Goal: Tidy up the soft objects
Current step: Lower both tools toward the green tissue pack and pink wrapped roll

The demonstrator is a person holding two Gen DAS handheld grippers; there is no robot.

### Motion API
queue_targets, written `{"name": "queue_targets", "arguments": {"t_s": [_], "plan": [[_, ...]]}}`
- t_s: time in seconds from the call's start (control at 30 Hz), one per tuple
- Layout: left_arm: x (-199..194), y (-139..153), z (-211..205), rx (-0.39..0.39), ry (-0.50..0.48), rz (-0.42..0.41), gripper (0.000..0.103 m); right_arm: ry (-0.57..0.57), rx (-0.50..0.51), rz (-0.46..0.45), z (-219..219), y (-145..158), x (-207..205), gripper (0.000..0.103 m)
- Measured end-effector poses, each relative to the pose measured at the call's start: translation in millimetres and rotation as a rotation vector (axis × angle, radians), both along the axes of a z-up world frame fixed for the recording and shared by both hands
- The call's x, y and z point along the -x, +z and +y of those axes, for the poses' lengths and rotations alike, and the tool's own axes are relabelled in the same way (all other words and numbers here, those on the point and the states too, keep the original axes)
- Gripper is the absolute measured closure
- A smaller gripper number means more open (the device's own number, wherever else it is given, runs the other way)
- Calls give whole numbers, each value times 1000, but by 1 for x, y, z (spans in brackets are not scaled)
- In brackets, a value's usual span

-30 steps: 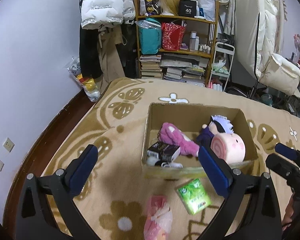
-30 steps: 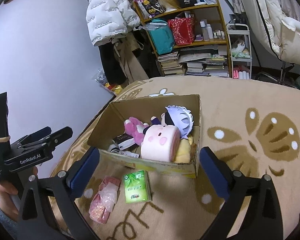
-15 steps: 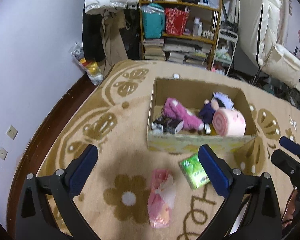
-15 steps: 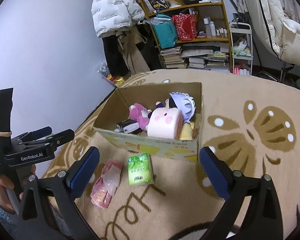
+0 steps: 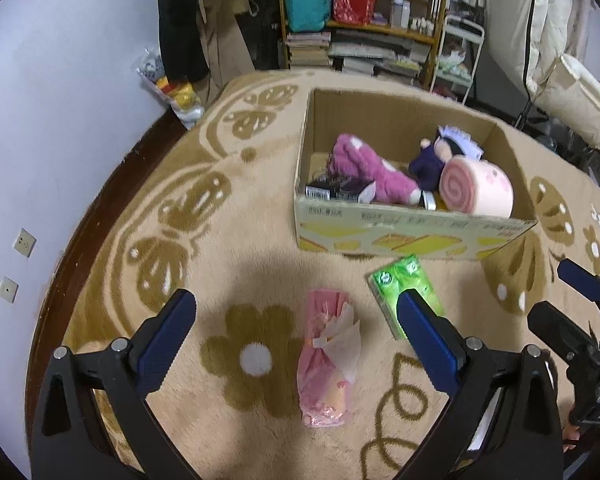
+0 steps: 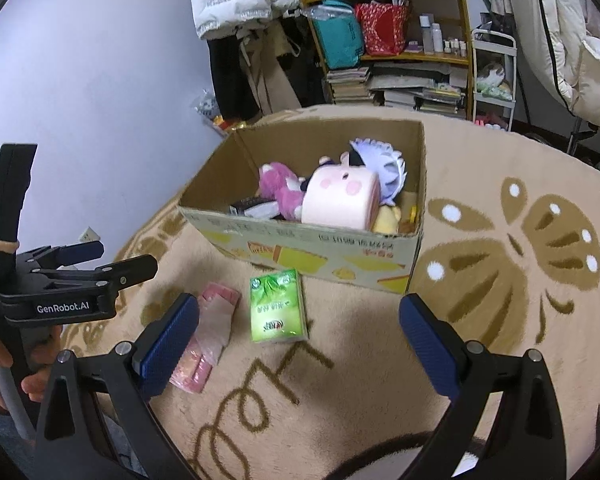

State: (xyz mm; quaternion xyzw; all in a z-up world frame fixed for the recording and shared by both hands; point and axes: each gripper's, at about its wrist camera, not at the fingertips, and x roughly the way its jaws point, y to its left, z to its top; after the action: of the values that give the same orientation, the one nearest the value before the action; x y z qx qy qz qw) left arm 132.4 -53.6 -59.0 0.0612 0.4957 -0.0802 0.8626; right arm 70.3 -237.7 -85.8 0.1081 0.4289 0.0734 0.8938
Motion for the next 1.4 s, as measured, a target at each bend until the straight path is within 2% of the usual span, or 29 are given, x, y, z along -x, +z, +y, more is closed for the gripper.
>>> {"name": "queue_targets", "arguments": {"t_s": [0.13, 0.27, 0.87, 1.4], "plan": [[-5, -14, -2, -22, 11, 30, 3, 9, 10, 28, 2, -12, -4, 0], [-11, -25, -2, 9, 21, 76, 3, 17, 25, 53, 4, -21, -7, 0], [-31, -72, -2, -14, 60, 250, 3, 94, 101, 129, 30, -60, -26, 0], [-46, -96, -4, 7, 82, 317, 3, 123, 135, 196, 38, -90, -46, 0]]}}
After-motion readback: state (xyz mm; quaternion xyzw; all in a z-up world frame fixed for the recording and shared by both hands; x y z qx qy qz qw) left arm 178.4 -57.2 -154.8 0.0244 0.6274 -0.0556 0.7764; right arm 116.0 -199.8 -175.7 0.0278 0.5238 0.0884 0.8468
